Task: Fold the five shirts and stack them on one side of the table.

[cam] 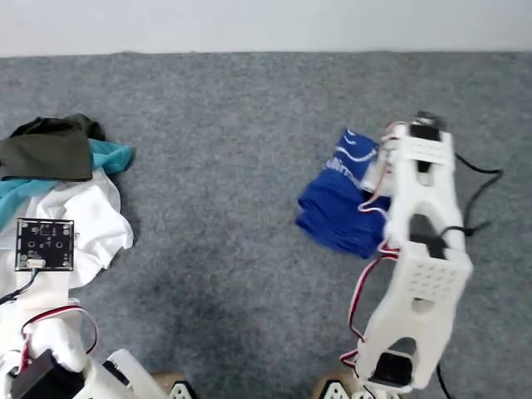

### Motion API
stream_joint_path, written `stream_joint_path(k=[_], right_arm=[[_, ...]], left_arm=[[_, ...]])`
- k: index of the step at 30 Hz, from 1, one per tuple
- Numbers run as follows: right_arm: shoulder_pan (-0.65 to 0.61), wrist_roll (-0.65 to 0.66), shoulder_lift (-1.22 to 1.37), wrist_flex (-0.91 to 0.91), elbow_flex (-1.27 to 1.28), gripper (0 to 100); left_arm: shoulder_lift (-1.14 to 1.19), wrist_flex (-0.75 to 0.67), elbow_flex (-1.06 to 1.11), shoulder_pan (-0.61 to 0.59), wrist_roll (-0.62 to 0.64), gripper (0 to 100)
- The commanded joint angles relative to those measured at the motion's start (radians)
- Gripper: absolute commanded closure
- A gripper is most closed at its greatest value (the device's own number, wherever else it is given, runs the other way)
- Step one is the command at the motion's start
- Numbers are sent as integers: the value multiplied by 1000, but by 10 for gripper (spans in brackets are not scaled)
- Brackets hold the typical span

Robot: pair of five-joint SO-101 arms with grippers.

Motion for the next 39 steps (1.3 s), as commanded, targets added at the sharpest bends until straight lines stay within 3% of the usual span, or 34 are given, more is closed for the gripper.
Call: stream_joint_path(k=[1, 8, 13, 22, 27, 29, 33, 37, 39], right_arm=[[177, 258, -104, 25, -11, 990], [450, 694, -140, -65, -12, 990], [581, 842, -133, -231, -11, 990], [598, 896, -116, -280, -12, 971], [573, 888, -231, -188, -12, 761], [567, 885, -292, -131, -12, 732], [513, 835, -386, -4, -12, 804], [420, 830, -401, 102, -6, 984], [375, 825, -375, 133, 3, 974]], left_arm=[[-3, -21, -13, -2, -8, 981], [-3, -21, -7, -2, -8, 981], [-3, -21, -5, -2, -8, 981], [-3, -21, -5, -2, -8, 981], [-3, -17, -5, 0, -8, 981], [-3, -15, -5, 0, -8, 981], [-3, -15, -5, 0, -8, 981], [-3, -15, -5, 0, -8, 981], [-3, -15, -5, 0, -8, 981]])
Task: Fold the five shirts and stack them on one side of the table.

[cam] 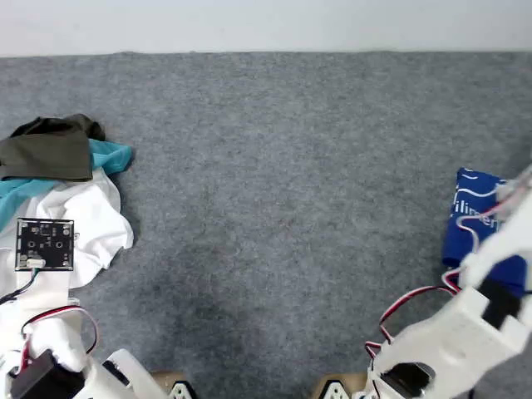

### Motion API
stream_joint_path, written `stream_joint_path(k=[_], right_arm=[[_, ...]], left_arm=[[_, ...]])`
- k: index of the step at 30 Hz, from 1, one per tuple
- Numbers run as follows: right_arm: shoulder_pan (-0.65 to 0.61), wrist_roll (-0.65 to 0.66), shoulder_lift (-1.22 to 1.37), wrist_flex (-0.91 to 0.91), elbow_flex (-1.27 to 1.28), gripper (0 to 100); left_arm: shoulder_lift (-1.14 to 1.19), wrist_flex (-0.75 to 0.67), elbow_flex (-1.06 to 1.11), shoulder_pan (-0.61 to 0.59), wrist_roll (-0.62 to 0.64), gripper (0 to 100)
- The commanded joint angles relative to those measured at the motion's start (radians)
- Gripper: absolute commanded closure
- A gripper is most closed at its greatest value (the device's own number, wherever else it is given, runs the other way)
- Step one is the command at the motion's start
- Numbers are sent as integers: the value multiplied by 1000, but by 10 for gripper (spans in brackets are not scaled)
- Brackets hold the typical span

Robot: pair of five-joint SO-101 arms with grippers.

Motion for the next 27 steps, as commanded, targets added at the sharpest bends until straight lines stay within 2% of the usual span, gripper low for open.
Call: stream_joint_path(k=[1, 7, 12, 16, 22, 27], right_arm=[[-84, -15, -21, 56, -2, 966], [-101, -17, 148, 16, 3, 990], [-64, -17, 232, 33, 6, 990], [-56, -15, 268, 140, 6, 990], [-73, -15, 234, 237, 0, 990], [-105, -17, 70, 315, 0, 990]], left_arm=[[-3, -14, -5, 2, -8, 981], [-3, -17, -8, 0, -8, 981], [-3, -17, -10, 0, -9, 981], [-3, -18, -5, 0, -9, 981], [-3, -20, -5, 3, -9, 981], [-3, -25, -7, 5, -6, 981]])
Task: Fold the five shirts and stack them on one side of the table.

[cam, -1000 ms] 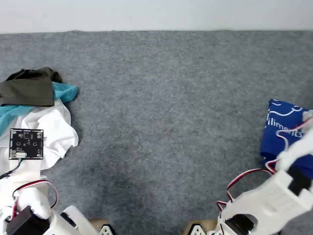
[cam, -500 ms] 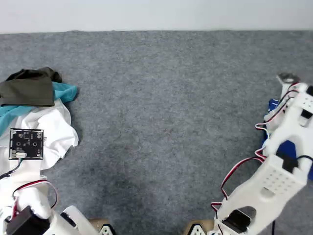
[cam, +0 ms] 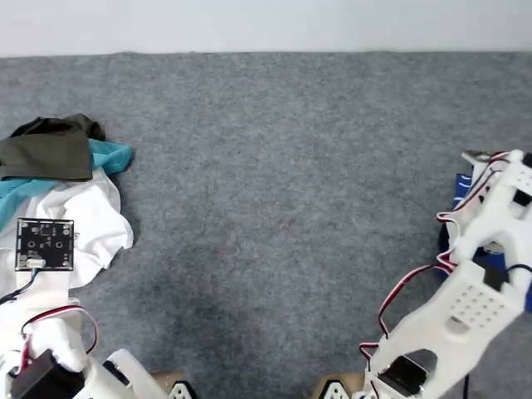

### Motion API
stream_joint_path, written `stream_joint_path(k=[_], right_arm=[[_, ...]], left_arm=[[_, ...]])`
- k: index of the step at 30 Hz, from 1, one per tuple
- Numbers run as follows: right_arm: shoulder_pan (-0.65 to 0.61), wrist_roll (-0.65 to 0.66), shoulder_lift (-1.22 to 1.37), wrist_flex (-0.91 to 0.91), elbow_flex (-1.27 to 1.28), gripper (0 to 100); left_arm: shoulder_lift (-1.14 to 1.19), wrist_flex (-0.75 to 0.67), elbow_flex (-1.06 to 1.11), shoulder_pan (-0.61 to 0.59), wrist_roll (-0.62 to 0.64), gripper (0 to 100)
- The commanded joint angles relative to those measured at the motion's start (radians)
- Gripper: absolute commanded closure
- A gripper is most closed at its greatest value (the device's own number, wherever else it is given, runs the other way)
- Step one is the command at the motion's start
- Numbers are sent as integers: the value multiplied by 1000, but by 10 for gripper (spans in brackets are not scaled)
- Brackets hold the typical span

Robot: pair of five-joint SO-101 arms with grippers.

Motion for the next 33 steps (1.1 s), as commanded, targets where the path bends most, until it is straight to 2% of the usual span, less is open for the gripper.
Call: stream_joint_path(k=[1, 3, 6, 10, 17, 21, 24, 33], right_arm=[[-44, -8, -189, 65, -12, 990], [-64, -12, -278, 70, -6, 990], [-82, -95, -395, 71, -5, 990], [-94, -193, -515, 71, 28, 990], [-163, -272, -711, 71, 353, 990], [-202, -315, -811, 70, 514, 990], [-226, -334, -866, 70, 589, 990], [-226, -331, -895, 70, 684, 990]], left_arm=[[-2, -34, -10, 5, -5, 981], [3, -52, -13, 5, -3, 981], [8, -61, -4, 3, -5, 977], [87, -64, -12, 5, -6, 917], [437, -178, -154, 9, -8, 901], [637, -178, -278, 55, -8, 814], [778, -203, -335, 100, -6, 771], [1178, -396, -357, 262, -9, 765]])
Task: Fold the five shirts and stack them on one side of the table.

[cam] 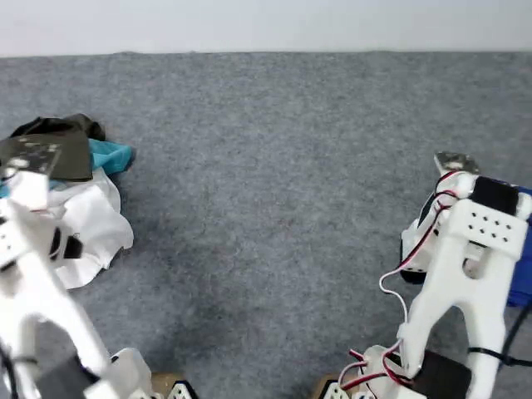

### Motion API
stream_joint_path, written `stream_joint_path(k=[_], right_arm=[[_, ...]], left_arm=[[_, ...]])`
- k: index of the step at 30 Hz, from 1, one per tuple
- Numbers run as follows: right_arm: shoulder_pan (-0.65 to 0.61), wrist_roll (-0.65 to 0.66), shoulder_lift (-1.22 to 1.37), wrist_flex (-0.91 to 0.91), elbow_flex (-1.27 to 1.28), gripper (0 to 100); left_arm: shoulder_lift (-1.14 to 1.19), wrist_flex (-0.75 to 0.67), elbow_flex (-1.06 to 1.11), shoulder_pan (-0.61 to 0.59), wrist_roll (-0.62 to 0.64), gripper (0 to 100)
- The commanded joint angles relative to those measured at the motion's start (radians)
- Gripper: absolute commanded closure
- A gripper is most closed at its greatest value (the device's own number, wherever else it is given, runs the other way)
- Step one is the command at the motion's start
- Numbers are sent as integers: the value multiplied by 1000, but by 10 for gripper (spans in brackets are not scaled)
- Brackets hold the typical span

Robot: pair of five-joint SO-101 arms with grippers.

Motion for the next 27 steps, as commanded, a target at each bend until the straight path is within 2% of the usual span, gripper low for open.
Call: stream_joint_path(k=[1, 12, 14, 17, 18, 22, 27], right_arm=[[-12, -9, -41, 41, -3, 990], [-7, -9, -47, 42, 23, 990], [-5, -9, -48, 42, 37, 990], [-5, -9, -45, 41, 43, 990], [-7, -9, -42, 41, 43, 990], [-12, -9, -41, 41, 43, 990], [-13, -9, -41, 41, 41, 990]], left_arm=[[107, -77, -47, 66, -15, 765], [433, -311, -47, 153, -11, 772], [477, -331, -50, 153, -9, 811], [497, -330, -79, 160, -12, 932], [491, -328, -91, 172, -12, 980], [374, -187, -185, 199, 9, 988], [126, -60, -337, 281, 183, 988]])
